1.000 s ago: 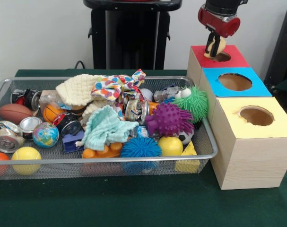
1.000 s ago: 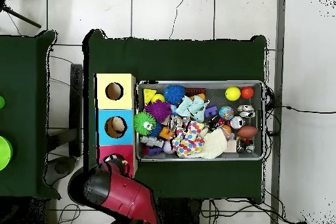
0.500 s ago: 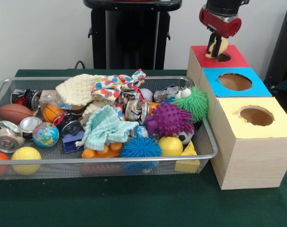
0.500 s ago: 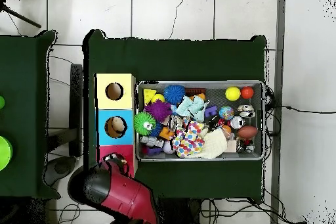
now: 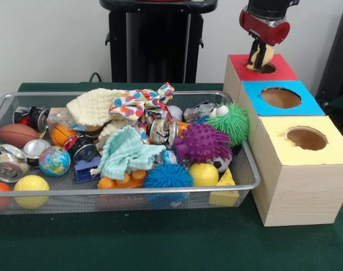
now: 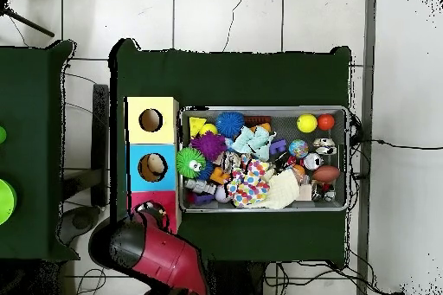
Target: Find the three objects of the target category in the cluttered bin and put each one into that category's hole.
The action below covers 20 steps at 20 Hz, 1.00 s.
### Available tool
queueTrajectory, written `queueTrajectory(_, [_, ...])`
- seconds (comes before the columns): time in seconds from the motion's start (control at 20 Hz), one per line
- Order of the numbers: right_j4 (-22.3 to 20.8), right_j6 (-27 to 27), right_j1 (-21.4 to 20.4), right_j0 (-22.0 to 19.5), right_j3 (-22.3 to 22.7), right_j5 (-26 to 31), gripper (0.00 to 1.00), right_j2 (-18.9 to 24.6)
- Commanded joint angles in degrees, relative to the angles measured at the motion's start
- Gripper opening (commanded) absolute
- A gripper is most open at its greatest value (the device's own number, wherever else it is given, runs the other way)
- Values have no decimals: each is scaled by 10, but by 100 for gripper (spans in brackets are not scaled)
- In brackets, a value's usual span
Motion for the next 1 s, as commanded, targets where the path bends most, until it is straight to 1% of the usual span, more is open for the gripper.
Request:
queueTrajectory(0.05, [31, 160, 19, -2, -19, 55, 0, 29])
queueTrajectory(0.15, [35, 163, 16, -4, -15, 57, 0, 33])
queueTrajectory(0.25, [42, 156, 15, -14, -2, 43, 0, 44])
queueTrajectory(0.45, [44, 165, 16, -9, -8, 54, 0, 37])
queueTrajectory(0.75, [43, 181, 5, -10, -17, 94, 0, 22])
queueTrajectory(0.85, [43, 185, 1, -9, -15, 99, 0, 15])
queueTrajectory(1.0, [53, 181, 5, -17, -10, 90, 0, 20])
